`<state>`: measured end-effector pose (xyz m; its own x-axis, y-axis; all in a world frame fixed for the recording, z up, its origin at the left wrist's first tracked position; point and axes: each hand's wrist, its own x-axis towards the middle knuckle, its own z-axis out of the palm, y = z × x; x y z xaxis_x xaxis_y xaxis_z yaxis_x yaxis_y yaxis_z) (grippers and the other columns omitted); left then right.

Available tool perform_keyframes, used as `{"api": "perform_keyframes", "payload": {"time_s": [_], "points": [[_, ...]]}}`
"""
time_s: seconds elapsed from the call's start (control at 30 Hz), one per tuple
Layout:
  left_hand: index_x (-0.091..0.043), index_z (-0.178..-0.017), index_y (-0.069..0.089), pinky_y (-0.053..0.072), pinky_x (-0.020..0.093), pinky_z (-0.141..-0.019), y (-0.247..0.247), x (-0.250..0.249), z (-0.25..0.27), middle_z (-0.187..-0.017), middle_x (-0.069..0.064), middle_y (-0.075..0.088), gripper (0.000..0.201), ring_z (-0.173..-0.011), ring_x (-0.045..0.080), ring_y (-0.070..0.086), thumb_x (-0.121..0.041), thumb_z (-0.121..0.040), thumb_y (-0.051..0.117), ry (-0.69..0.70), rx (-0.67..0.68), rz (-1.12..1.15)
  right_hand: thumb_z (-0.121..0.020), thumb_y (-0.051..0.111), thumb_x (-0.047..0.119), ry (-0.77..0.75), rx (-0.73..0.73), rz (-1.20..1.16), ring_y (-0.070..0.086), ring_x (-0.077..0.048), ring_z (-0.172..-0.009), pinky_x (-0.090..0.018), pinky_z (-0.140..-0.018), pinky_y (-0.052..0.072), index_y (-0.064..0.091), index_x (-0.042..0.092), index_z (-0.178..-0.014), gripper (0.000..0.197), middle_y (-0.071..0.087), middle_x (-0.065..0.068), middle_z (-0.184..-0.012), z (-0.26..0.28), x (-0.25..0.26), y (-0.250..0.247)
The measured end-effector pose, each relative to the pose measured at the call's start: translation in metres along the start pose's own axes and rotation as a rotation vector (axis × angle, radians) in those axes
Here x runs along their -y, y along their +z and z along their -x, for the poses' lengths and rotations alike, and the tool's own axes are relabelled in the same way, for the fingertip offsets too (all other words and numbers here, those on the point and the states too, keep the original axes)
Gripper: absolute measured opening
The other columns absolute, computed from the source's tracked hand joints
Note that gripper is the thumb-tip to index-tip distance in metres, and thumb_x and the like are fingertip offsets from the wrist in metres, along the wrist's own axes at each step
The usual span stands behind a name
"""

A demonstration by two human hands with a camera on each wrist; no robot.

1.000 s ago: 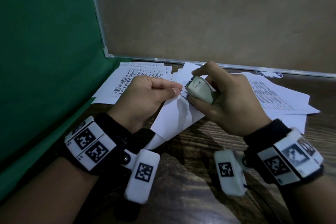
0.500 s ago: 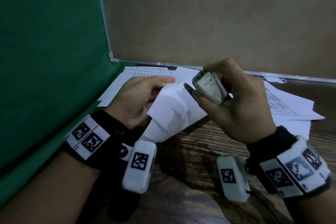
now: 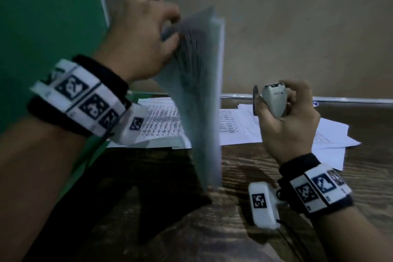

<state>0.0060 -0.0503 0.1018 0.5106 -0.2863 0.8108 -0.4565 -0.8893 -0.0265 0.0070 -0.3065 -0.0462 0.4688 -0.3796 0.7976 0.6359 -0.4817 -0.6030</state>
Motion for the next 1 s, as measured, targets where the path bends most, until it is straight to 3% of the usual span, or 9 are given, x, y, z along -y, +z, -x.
{"api": "perform_keyframes", "payload": {"time_s": [0.1,0.23,0.37,0.47,0.53,0.7,0.83,0.9,1.0], "points": [[-0.011,-0.095,0.061,0.037,0.035,-0.074,-0.019,0.004,-0.030,-0.097,0.017,0.062,0.016,-0.089,0.032,0.058,-0.026,-0.097,0.059,-0.035,0.147,-0.032,-0.087,0.082,0.031,0.044,-0.032,-0.011,0.069,-0.019,-0.070,-0.047,-0.066,0.058,0.054,0.033,-0.105,0.033,0.068,0.014,-0.083,-0.002,-0.004,0.000],[-0.019,-0.100,0.071,0.047,0.033,-0.077,-0.028,0.015,-0.040,-0.098,0.004,0.071,0.007,-0.089,0.026,0.065,-0.021,-0.094,0.073,-0.211,0.339,0.060,-0.085,0.082,0.036,0.100,-0.059,-0.006,0.062,0.007,-0.068,-0.033,-0.068,0.055,0.056,0.032,-0.108,0.035,0.062,0.024,-0.083,-0.003,0.001,-0.004],[-0.020,-0.092,0.078,0.050,0.031,-0.073,-0.004,0.037,-0.012,-0.088,-0.003,0.074,0.004,-0.080,0.020,0.065,-0.016,-0.090,0.077,-0.413,0.520,0.129,-0.087,0.082,0.034,0.105,-0.127,0.007,0.062,0.007,-0.069,-0.032,-0.065,0.056,0.058,0.020,-0.116,0.040,0.059,0.025,-0.086,-0.007,0.007,-0.008],[-0.016,-0.092,0.079,0.049,0.026,-0.072,0.025,0.052,0.022,-0.087,-0.002,0.076,0.005,-0.076,0.016,0.065,-0.013,-0.089,0.078,-0.595,0.618,0.251,-0.087,0.081,0.035,0.075,-0.147,0.007,0.065,0.004,-0.071,-0.034,-0.065,0.059,0.056,0.032,-0.113,0.036,0.060,0.025,-0.089,-0.011,0.012,-0.013],[-0.010,-0.094,0.079,0.051,0.025,-0.071,0.040,0.057,0.038,-0.091,0.007,0.078,0.005,-0.076,0.018,0.067,-0.011,-0.089,0.077,-0.727,0.597,0.380,-0.087,0.081,0.034,0.047,-0.121,-0.010,0.068,-0.007,-0.071,-0.039,-0.064,0.060,0.051,0.043,-0.106,0.037,0.062,0.024,-0.090,-0.014,0.017,-0.015],[-0.006,-0.096,0.077,0.052,0.034,-0.067,0.068,0.037,0.070,-0.099,0.021,0.078,0.009,-0.078,0.030,0.067,-0.005,-0.087,0.078,-0.828,0.589,0.722,-0.087,0.072,0.048,-0.020,0.291,0.067,0.066,-0.014,-0.061,-0.039,-0.058,0.055,0.061,0.023,-0.102,0.031,0.071,0.007,-0.077,-0.005,0.020,-0.006],[-0.018,-0.086,0.081,0.054,0.054,-0.099,0.091,0.010,0.097,-0.092,0.010,0.081,0.014,-0.086,0.028,0.072,-0.017,-0.072,0.084,-0.729,0.607,0.808,-0.092,0.074,0.035,-0.042,0.802,0.205,0.064,-0.007,-0.063,-0.032,-0.061,0.052,0.059,0.021,-0.097,0.022,0.070,0.007,-0.070,0.009,0.014,0.003],[-0.016,-0.093,0.081,0.052,0.051,-0.105,0.096,0.001,0.104,-0.092,0.004,0.082,0.014,-0.091,0.024,0.077,-0.012,-0.080,0.085,-0.691,0.610,0.849,-0.094,0.072,0.034,-0.029,0.975,0.250,0.064,-0.012,-0.066,-0.039,-0.065,0.053,0.056,0.023,-0.100,0.020,0.071,0.004,-0.074,0.013,0.008,0.005],[-0.016,-0.103,0.079,0.056,0.041,-0.099,0.093,-0.007,0.106,-0.092,-0.003,0.082,0.017,-0.092,0.017,0.078,-0.007,-0.089,0.078,-0.636,0.549,0.849,-0.095,0.070,0.033,0.006,1.012,0.258,0.064,-0.017,-0.070,-0.044,-0.069,0.054,0.055,0.025,-0.104,0.019,0.071,0.002,-0.077,0.013,0.005,0.006]]}}
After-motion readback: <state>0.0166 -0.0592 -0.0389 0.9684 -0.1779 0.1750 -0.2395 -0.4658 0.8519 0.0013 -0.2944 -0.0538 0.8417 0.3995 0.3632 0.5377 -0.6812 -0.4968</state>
